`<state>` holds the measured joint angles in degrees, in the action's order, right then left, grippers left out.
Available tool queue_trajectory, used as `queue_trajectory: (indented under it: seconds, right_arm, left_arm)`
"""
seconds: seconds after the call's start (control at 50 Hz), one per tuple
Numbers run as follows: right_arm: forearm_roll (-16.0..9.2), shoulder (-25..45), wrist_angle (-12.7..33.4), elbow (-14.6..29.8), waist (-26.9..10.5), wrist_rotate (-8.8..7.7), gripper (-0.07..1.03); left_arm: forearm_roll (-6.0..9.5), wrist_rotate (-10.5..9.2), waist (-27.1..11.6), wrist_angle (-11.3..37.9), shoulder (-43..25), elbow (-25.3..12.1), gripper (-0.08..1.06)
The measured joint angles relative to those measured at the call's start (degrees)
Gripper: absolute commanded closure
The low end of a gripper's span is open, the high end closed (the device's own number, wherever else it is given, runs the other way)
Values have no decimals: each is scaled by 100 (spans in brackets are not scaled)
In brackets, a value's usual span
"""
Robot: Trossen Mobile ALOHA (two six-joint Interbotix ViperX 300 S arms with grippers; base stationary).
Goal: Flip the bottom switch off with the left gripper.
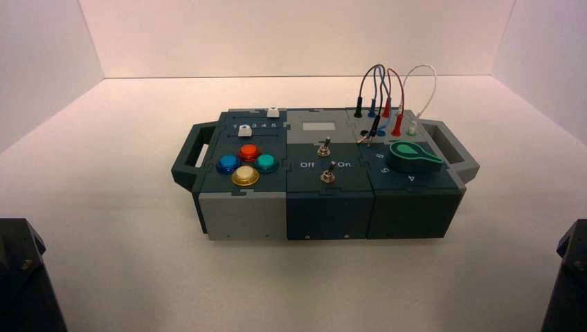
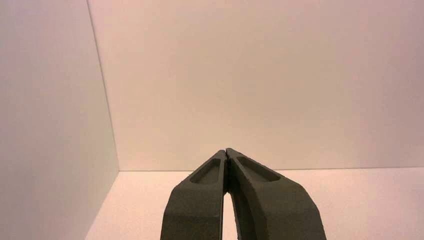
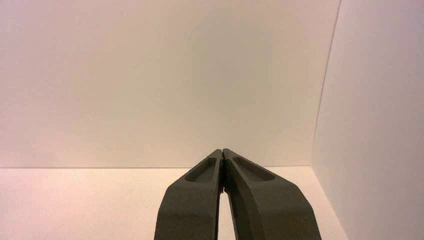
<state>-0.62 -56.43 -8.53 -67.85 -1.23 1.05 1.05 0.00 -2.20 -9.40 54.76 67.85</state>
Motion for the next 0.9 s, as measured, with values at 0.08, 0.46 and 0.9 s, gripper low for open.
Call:
queue_trajectory:
  seconds: [0.08,0.46,0.9]
  right_arm:
    - [0,0,0,0,-9,0,99]
    - [-26,0,88,0,-88,9,99]
    - [-176,404,2338,729,-255,18,99]
  left_arm:
    - [0,0,0,0,0,0,101]
    - [9,0,-79,334,-9,-53,101]
    - [88,-9,-1151,2936,-325,-1195,101]
